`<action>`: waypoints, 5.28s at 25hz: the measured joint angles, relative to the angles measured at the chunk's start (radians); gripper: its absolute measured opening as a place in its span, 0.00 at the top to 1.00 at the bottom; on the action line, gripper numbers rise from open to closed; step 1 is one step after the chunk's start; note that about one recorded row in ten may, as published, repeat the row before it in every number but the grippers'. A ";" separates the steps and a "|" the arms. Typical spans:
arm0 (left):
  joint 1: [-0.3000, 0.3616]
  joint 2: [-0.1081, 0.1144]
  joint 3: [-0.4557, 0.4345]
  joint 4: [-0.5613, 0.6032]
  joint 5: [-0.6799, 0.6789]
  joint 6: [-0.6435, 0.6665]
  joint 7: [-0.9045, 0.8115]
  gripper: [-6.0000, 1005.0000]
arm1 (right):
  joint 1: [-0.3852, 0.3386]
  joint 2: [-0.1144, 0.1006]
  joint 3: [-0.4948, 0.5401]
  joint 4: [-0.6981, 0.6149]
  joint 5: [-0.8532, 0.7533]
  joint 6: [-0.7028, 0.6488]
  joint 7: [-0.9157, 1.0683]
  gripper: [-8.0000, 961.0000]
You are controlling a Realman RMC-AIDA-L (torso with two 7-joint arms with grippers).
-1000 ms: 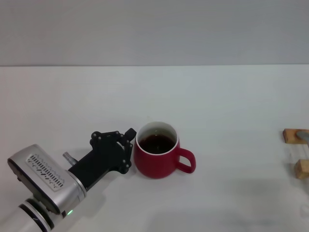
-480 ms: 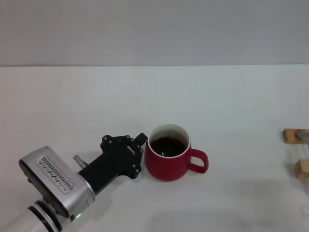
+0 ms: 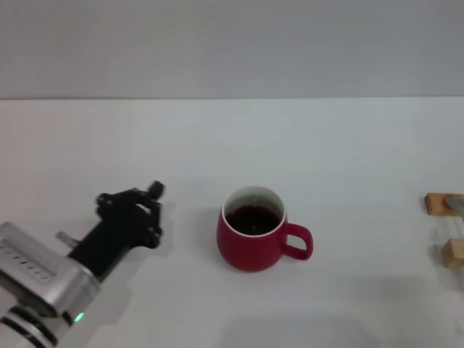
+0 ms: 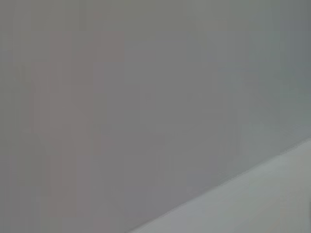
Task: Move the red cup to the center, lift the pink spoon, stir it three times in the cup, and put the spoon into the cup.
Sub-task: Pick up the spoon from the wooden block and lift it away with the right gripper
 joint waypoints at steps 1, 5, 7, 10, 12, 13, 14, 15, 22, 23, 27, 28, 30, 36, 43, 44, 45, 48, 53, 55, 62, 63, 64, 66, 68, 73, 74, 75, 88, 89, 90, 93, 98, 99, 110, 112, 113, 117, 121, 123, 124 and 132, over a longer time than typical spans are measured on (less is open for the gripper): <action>0.000 0.000 0.000 0.000 0.000 0.000 0.000 1.00 | -0.002 0.000 -0.006 0.000 0.001 0.000 0.000 0.25; 0.049 0.000 -0.078 -0.004 0.000 0.043 -0.001 1.00 | -0.012 -0.001 -0.020 0.002 0.001 0.001 0.001 0.25; 0.072 -0.001 -0.110 -0.008 -0.001 0.062 -0.002 1.00 | -0.019 -0.001 -0.038 0.002 0.001 0.005 0.002 0.25; 0.111 -0.001 -0.134 -0.002 -0.001 0.098 -0.007 1.00 | -0.021 -0.001 -0.045 0.002 0.001 0.006 0.003 0.25; 0.119 -0.001 -0.137 -0.002 -0.001 0.102 -0.007 1.00 | -0.022 0.000 -0.051 0.001 0.001 0.004 0.004 0.25; 0.121 -0.001 -0.137 -0.002 -0.001 0.104 -0.007 1.00 | -0.021 0.000 -0.053 0.001 0.001 0.003 0.004 0.25; 0.124 -0.001 -0.137 -0.001 -0.001 0.106 -0.006 1.00 | -0.019 -0.001 -0.055 0.001 0.001 0.002 0.004 0.25; 0.127 0.000 -0.138 -0.001 -0.001 0.108 -0.005 1.00 | -0.017 -0.001 -0.057 0.001 0.000 0.002 0.004 0.25; 0.145 0.000 -0.142 0.005 0.000 0.124 -0.004 1.00 | 0.002 -0.001 -0.062 0.000 0.000 0.008 0.004 0.25; 0.145 0.000 -0.142 0.005 0.000 0.124 -0.004 1.00 | 0.004 -0.001 -0.063 0.000 0.000 0.008 0.004 0.25; 0.151 0.001 -0.148 0.009 -0.001 0.136 -0.010 1.00 | 0.012 0.000 -0.063 0.000 0.000 0.010 0.005 0.25; 0.151 0.002 -0.151 0.009 -0.001 0.137 -0.011 1.00 | 0.014 0.000 -0.063 0.000 0.000 0.010 0.005 0.25; 0.152 0.002 -0.155 0.010 -0.001 0.138 -0.011 1.00 | 0.016 0.000 -0.063 0.001 0.000 0.010 0.005 0.25; 0.154 0.002 -0.177 0.022 -0.003 0.152 -0.062 1.00 | 0.023 0.002 -0.063 0.002 0.000 0.013 0.005 0.25; 0.149 0.004 -0.215 0.082 -0.003 0.189 -0.174 1.00 | 0.001 0.003 -0.075 0.017 0.003 0.016 0.005 0.25; 0.149 0.004 -0.215 0.082 -0.003 0.189 -0.174 1.00 | -0.005 0.003 -0.081 0.019 0.005 0.016 0.004 0.25; 0.149 0.004 -0.218 0.088 -0.003 0.189 -0.176 1.00 | -0.012 0.003 -0.084 0.021 0.006 0.016 0.001 0.25; 0.148 0.005 -0.220 0.102 -0.002 0.188 -0.189 1.00 | -0.034 0.004 -0.081 0.022 0.011 0.016 -0.005 0.25; 0.146 0.005 -0.221 0.121 -0.002 0.187 -0.224 1.00 | -0.076 0.004 -0.085 0.041 0.088 0.016 -0.006 0.25; 0.145 0.006 -0.221 0.124 -0.003 0.190 -0.238 1.00 | -0.089 0.004 -0.087 0.052 0.108 0.016 -0.006 0.25; 0.146 0.007 -0.226 0.125 -0.003 0.193 -0.239 1.00 | -0.118 0.004 -0.102 0.068 0.113 0.024 -0.004 0.25; 0.146 0.006 -0.228 0.125 -0.003 0.194 -0.239 1.00 | -0.125 0.004 -0.102 0.069 0.114 0.024 -0.003 0.25; 0.146 0.007 -0.232 0.125 -0.003 0.197 -0.239 1.00 | -0.125 0.004 -0.102 0.069 0.114 0.024 -0.003 0.25; 0.146 0.007 -0.234 0.125 -0.003 0.200 -0.239 1.00 | -0.133 0.004 -0.102 0.069 0.115 0.024 0.000 0.25; 0.148 0.006 -0.236 0.125 -0.003 0.213 -0.231 1.00 | -0.140 0.004 -0.103 0.069 0.115 0.024 0.000 0.25; 0.152 0.005 -0.237 0.128 -0.003 0.219 -0.227 1.00 | -0.156 0.004 -0.113 0.068 0.115 0.032 0.001 0.25; 0.152 0.005 -0.237 0.131 -0.003 0.218 -0.226 1.00 | -0.159 0.004 -0.113 0.067 0.115 0.036 0.001 0.25; 0.152 0.005 -0.237 0.134 -0.003 0.217 -0.226 1.00 | -0.161 0.004 -0.113 0.065 0.115 0.042 0.001 0.25; 0.154 0.005 -0.237 0.138 -0.003 0.222 -0.225 1.00 | -0.167 0.003 -0.114 0.052 0.155 0.114 0.003 0.25; 0.154 0.005 -0.237 0.138 -0.003 0.223 -0.225 1.00 | -0.167 0.002 -0.112 0.052 0.155 0.118 0.003 0.25; 0.154 0.005 -0.237 0.138 -0.003 0.223 -0.225 1.00 | -0.167 0.002 -0.111 0.052 0.155 0.121 0.003 0.25; 0.154 0.005 -0.237 0.138 -0.002 0.224 -0.225 1.00 | -0.166 0.001 -0.109 0.051 0.161 0.133 0.003 0.25; 0.153 0.006 -0.237 0.138 0.000 0.224 -0.225 1.00 | -0.156 0.001 -0.115 0.046 0.178 0.154 0.003 0.25; 0.153 0.006 -0.237 0.138 0.000 0.224 -0.225 1.00 | -0.155 0.001 -0.114 0.045 0.178 0.155 0.003 0.25; 0.153 0.007 -0.237 0.138 0.002 0.224 -0.225 1.00 | -0.140 -0.001 -0.101 0.046 0.180 0.200 0.039 0.25; 0.153 0.007 -0.237 0.138 0.002 0.224 -0.225 1.00 | -0.137 -0.001 -0.098 0.044 0.181 0.210 0.044 0.25; 0.153 0.007 -0.237 0.138 0.002 0.224 -0.225 1.00 | -0.136 -0.001 -0.096 0.042 0.182 0.213 0.045 0.25; 0.151 0.006 -0.237 0.138 0.003 0.224 -0.225 1.00 | -0.131 -0.002 -0.096 0.038 0.182 0.215 0.045 0.25; 0.149 0.006 -0.237 0.138 0.003 0.224 -0.225 1.00 | -0.121 -0.002 -0.096 0.029 0.182 0.219 0.046 0.25; 0.148 0.006 -0.237 0.138 0.003 0.224 -0.225 1.00 | -0.118 -0.002 -0.096 0.027 0.182 0.223 0.046 0.25; 0.148 0.006 -0.237 0.138 0.003 0.224 -0.225 1.00 | -0.115 -0.001 -0.096 0.026 0.183 0.226 0.046 0.25; 0.148 0.006 -0.237 0.138 0.003 0.223 -0.225 1.00 | -0.093 -0.001 -0.095 0.020 0.182 0.258 0.046 0.25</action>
